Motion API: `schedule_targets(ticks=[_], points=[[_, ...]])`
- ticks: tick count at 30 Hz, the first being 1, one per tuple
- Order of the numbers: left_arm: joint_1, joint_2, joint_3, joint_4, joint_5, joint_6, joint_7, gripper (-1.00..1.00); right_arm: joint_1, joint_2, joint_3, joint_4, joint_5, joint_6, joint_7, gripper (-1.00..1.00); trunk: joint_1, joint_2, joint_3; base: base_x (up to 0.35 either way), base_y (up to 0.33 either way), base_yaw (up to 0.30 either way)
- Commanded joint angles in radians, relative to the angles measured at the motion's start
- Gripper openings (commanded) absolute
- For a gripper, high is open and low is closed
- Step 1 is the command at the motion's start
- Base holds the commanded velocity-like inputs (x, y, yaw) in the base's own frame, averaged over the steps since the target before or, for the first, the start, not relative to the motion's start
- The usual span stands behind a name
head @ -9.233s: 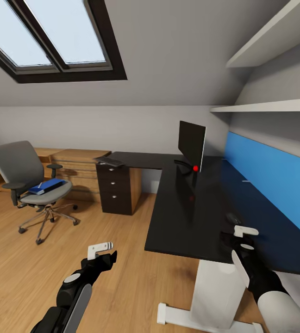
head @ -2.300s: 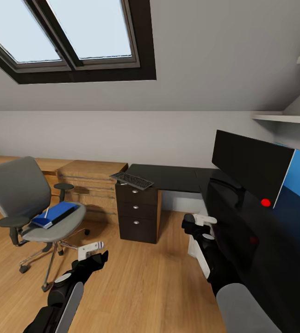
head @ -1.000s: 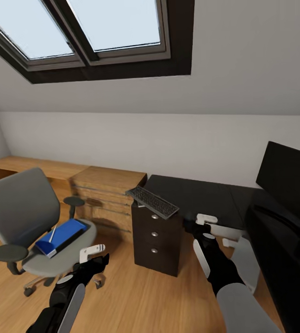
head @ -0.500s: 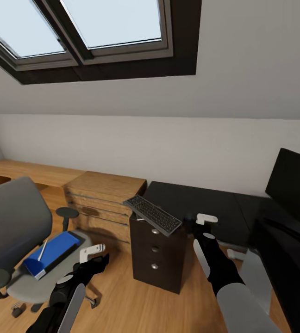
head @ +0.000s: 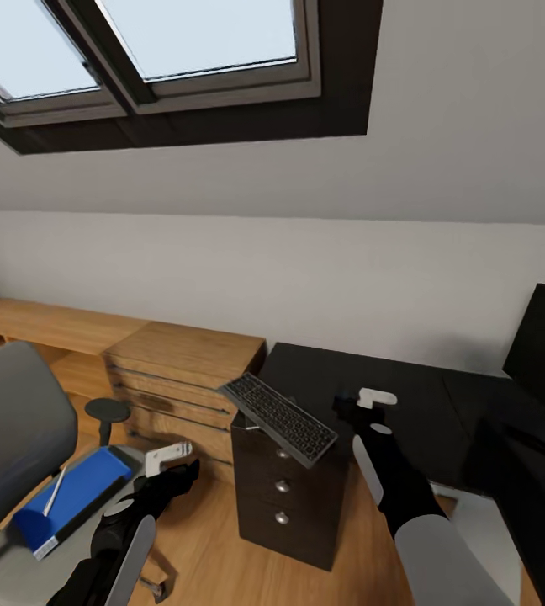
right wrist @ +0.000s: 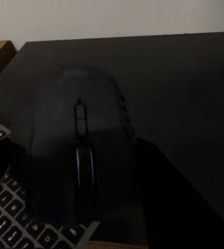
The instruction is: In the bedroom, organize the workspace by keeping the computer under the desk, ensuring the monitor is on the desk, placing the keyboard on the desk next to the monitor, placing the mouse on the desk next to the keyboard, moving the folder from the swivel chair onto the desk next to the mouse, stacking the notebook on top of the folder with the pen on top of the notebook, and positioning the swivel chair next to the desk.
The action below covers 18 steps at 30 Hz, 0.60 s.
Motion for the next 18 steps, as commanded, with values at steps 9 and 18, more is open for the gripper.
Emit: schedule_targets(ticks=[9,18], points=[[-0.001,0.001,0.001,-0.031,0.011,0.001,0.008,1.00,-0.001,-0.003,-0.001,0.009,-0.011,0.005,-0.002,-1.00,0.001,-0.001,-0.001,0.326,0.000,0.000],[-0.001,0.003,0.003,-0.050,0.011,0.001,0.008,1.00,-0.002,-0.037,0.000,0.090,-0.011,0.000,0.001,-1.00,0.001,-0.001,-0.001,0.326,0.000,0.000]])
